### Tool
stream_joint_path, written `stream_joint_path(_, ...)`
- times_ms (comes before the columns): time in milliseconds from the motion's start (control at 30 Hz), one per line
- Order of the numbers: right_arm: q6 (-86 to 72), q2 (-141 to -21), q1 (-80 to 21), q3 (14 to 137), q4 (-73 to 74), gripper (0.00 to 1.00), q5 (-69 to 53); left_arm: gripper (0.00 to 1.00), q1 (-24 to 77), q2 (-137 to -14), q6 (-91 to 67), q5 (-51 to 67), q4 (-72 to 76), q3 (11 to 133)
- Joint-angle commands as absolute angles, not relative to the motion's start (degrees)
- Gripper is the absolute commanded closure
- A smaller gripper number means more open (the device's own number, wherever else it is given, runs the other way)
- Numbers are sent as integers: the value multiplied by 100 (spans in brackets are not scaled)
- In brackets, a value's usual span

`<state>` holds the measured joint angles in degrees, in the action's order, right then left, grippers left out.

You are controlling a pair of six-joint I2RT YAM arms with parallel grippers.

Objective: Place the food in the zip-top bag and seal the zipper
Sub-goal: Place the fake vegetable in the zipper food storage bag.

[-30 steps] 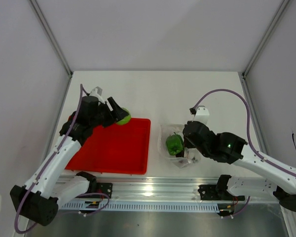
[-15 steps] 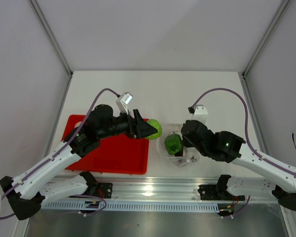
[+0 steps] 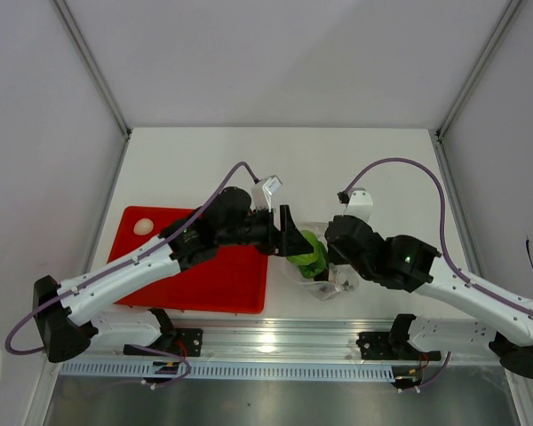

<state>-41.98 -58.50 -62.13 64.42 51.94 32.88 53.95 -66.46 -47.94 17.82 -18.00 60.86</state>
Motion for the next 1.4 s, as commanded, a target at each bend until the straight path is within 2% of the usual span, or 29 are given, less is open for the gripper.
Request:
stream_joint_path(0, -4298, -5713, -6223, 6618, 5019, 100, 3331, 66, 5511, -6802, -4817, 1303, -2056, 6548)
stream_joint_path(200, -4342, -5643, -6223, 6583, 5010, 100, 3313, 61, 5528, -7127, -4790, 1327, -2153, 6680)
stream_joint_path(267, -4350, -5625, -6223, 6609, 5018, 100, 3313, 53, 5537, -7242, -4790, 1345, -2188, 6741)
stream_joint_path(300, -4342, -5625, -6223, 6609, 5019, 100, 3313, 43, 5537, -7260, -4790, 1362, -2188, 6741)
stream_joint_path(500, -4351, -5572, -6223, 6601, 5054, 100, 3349, 10, 5546, -7146, -4720, 1292, -2162, 6662)
stream_joint_path(633, -4351, -5590, -6223, 6557, 5036, 100, 3340, 0, 5546, -7014, -4588, 1362, -2092, 6636)
stream_joint_path(967, -4359, -5555, -6223, 6530, 5062, 100, 3375, 0, 5502, -6452, -4360, 1011, -2294, 6601)
stream_joint_path(1100, -4386, -5493, -6223, 6460, 5080, 100, 3384, 1, 5195, -6083, -4228, 844, -2618, 6557)
stream_joint_path(1300, -4377, -5458, -6214, 6407, 5063, 100, 3375, 1, 3626, -5406, -4210, 1116, -3022, 6013)
stream_joint_path(1367, -4377, -5423, -6214, 6364, 5054, 100, 3384, 1, 3167, -5213, -4254, 863, -3312, 5872)
